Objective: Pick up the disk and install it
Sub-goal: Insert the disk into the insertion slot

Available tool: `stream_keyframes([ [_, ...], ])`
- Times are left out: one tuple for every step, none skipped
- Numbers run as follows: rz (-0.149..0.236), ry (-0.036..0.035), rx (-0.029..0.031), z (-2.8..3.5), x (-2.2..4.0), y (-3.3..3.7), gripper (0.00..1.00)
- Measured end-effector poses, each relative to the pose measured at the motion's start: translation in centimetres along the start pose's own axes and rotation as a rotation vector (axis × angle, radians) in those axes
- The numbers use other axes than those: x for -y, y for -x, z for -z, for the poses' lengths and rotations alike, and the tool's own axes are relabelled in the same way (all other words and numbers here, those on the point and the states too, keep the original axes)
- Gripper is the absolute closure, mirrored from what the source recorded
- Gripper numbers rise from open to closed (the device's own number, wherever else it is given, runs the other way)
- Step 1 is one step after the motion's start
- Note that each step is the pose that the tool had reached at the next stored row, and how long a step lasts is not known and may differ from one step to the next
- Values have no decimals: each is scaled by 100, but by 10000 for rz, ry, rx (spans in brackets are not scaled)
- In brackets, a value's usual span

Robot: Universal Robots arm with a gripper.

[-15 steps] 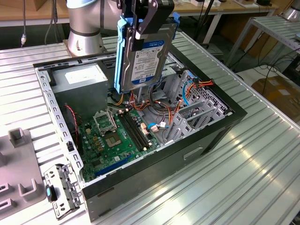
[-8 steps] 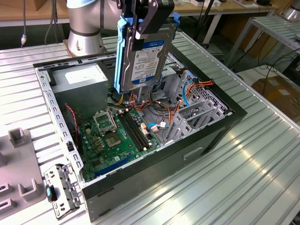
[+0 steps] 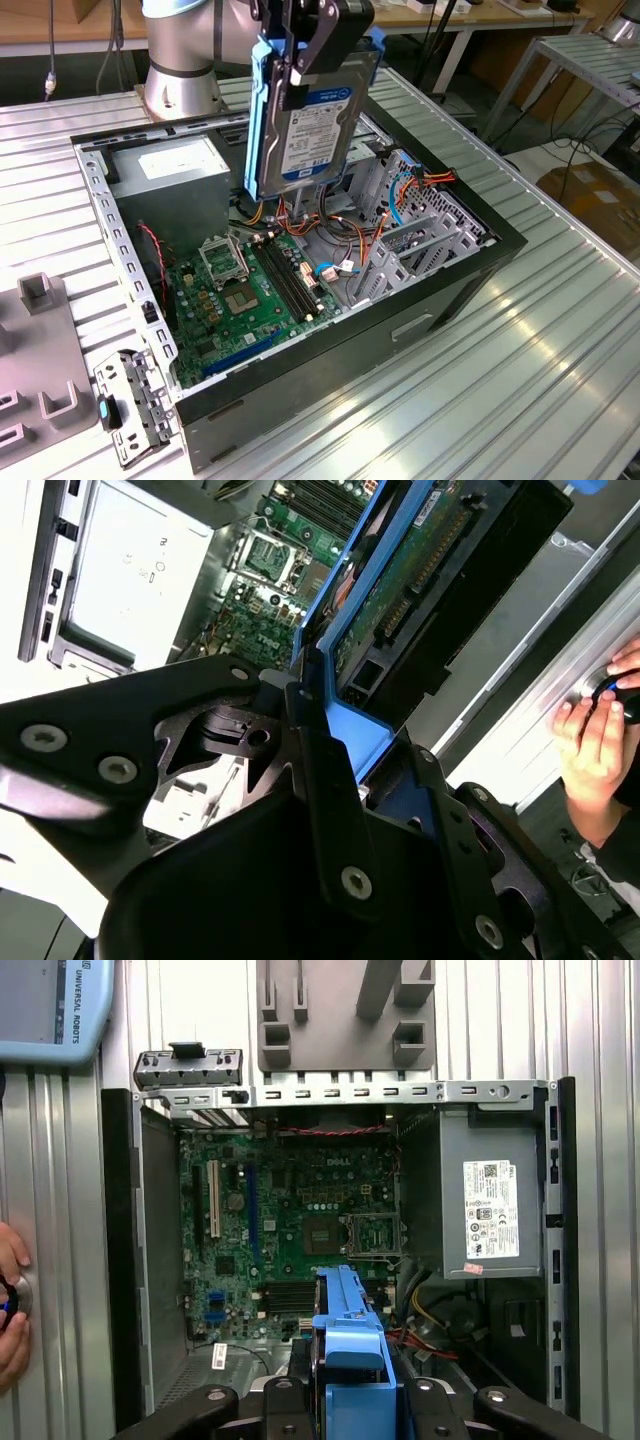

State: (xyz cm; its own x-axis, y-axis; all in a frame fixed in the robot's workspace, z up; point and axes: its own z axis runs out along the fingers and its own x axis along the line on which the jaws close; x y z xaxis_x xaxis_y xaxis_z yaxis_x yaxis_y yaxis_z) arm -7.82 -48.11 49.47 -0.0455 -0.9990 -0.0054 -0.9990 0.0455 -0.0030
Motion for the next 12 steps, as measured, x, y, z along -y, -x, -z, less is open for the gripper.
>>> stream_keyframes([
  [0,0,-1,0,1,-16,63],
  [0,0,0,0,2,-36,63],
  [0,0,0,0,2,-52,63],
  [0,0,0,0,3,-74,63],
  [0,0,1,-1,4,-90,63],
  [0,-1,1,-1,5,-115,63],
  [0,0,1,-1,6,-144,63],
  [-1,0,0,-1,8,-177,63],
  [0,0,-1,-1,10,-213,63],
  [-1,-1,1,-2,12,-270,63],
  [-1,0,-1,-2,15,-296,63],
  [-1,0,-1,-3,20,-320,63],
])
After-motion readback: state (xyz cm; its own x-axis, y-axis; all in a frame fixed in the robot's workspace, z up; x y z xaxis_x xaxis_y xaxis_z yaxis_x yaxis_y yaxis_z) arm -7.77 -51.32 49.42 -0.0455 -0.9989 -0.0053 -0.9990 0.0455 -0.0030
